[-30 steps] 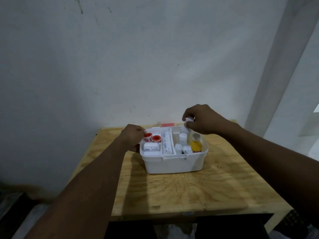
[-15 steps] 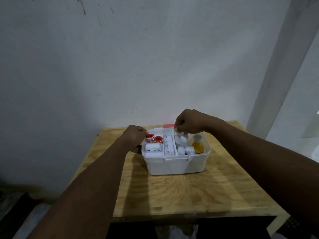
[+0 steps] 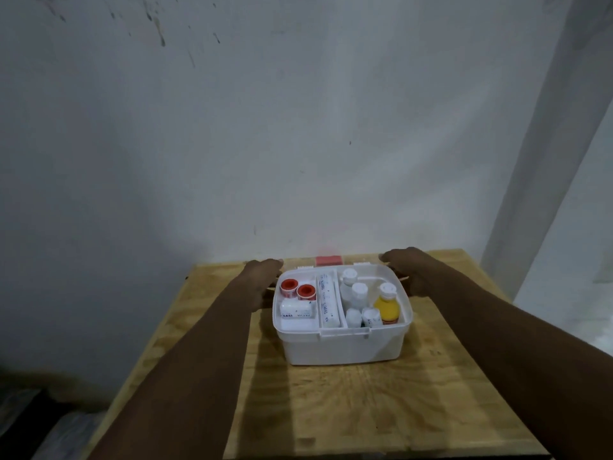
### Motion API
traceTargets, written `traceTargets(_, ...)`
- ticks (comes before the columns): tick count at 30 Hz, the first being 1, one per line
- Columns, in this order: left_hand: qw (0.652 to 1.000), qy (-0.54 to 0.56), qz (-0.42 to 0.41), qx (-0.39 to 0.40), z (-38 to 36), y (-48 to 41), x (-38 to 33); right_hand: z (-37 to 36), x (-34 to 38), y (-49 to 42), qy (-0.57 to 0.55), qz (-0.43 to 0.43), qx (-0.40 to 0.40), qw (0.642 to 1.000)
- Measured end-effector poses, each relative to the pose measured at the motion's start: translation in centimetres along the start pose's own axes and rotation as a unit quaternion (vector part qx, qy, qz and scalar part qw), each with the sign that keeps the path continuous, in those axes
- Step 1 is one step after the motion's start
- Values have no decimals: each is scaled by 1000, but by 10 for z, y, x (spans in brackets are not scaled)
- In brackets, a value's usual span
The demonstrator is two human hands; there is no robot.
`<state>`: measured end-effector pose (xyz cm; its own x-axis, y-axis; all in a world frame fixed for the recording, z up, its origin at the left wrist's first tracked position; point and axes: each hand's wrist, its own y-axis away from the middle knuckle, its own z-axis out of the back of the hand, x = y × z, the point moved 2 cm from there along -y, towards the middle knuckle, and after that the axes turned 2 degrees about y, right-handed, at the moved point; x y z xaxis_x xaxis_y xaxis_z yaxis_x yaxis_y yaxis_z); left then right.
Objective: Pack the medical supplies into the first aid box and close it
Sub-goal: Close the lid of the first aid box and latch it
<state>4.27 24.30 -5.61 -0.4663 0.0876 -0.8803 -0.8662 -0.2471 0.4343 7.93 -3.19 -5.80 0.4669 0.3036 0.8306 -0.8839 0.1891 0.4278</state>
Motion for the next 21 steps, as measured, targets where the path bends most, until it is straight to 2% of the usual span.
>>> traceTargets(6, 999, -22, -19, -15, 1, -7, -5, -1, 13, -9, 8, 59, -27, 998)
traceTargets(14, 998, 4, -62, 0, 9, 0, -23, 12, 27, 1, -60, 123, -12, 990)
traceTargets(21, 996, -7, -84, -6, 19, 25, -29, 33, 36, 32, -42, 167, -21, 985)
